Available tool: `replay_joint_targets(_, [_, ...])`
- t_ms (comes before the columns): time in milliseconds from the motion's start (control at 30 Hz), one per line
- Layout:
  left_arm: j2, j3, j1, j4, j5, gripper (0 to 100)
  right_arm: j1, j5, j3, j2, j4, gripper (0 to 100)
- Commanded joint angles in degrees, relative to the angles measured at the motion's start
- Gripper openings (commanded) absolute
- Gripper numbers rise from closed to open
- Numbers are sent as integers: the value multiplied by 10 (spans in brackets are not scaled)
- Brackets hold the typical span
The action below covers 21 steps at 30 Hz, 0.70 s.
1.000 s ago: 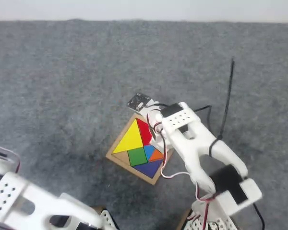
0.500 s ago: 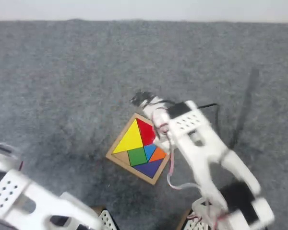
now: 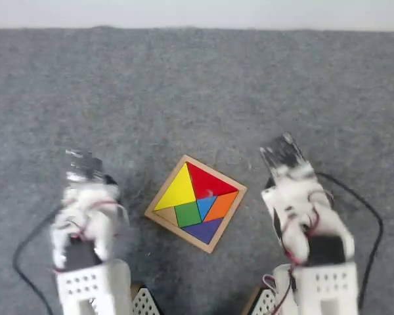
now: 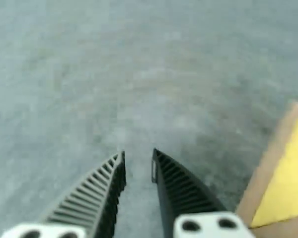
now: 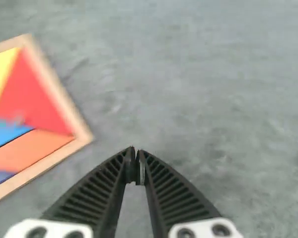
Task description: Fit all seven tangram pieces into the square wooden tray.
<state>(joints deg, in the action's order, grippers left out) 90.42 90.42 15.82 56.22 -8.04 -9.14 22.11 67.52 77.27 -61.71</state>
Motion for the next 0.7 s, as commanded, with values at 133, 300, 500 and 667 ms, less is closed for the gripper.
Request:
replay_joint_targets(133, [127, 58, -8, 61, -45, 87, 59, 3, 291, 249, 76, 8])
replay_joint_targets(300, [119, 61, -8, 126, -46, 86, 60, 4, 293, 188, 15, 8])
replay_joint_targets(500, [120, 61, -11, 153, -46, 86, 60, 6, 290, 188, -44, 8])
replay_joint_targets(667, [120, 61, -11, 153, -46, 86, 56, 5, 291, 188, -42, 9])
